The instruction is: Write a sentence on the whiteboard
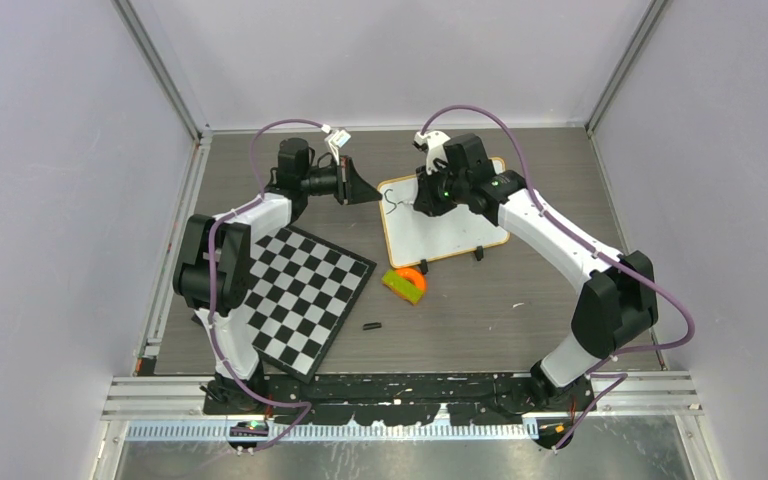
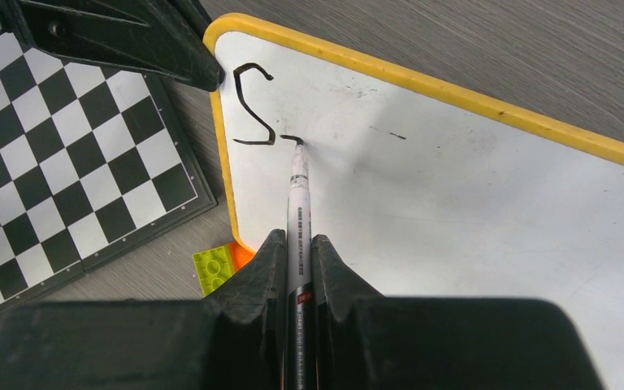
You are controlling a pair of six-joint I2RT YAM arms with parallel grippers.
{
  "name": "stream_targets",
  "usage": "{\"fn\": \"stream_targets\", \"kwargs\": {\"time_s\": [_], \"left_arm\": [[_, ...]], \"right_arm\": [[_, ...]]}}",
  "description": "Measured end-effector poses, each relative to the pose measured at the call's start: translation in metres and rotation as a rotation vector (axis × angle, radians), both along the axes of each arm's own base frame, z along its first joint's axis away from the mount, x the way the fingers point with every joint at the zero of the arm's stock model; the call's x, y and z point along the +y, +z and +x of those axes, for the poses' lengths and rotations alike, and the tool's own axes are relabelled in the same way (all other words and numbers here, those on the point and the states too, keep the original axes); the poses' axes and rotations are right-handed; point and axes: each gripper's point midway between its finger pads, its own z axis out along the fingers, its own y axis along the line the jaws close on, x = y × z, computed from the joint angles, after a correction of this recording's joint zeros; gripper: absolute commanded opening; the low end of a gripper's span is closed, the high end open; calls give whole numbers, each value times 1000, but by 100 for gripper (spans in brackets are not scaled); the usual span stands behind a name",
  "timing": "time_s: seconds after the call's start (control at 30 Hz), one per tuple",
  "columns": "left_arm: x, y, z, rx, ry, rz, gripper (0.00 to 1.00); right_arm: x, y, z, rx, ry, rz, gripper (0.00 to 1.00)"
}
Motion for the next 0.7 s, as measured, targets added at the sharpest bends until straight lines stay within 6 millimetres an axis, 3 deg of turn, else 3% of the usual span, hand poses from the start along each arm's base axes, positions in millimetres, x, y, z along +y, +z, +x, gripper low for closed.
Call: {"fn": "stream_targets", "kwargs": {"time_s": [0.3,0.7], "left_arm": [[0,0,0,0,0,0,0],[0,0,-1,1,-8,-3,0]], "right_arm": [[0,1,-1,1,4,2,0],[2,16,-3,-19,21,35,0]]}}
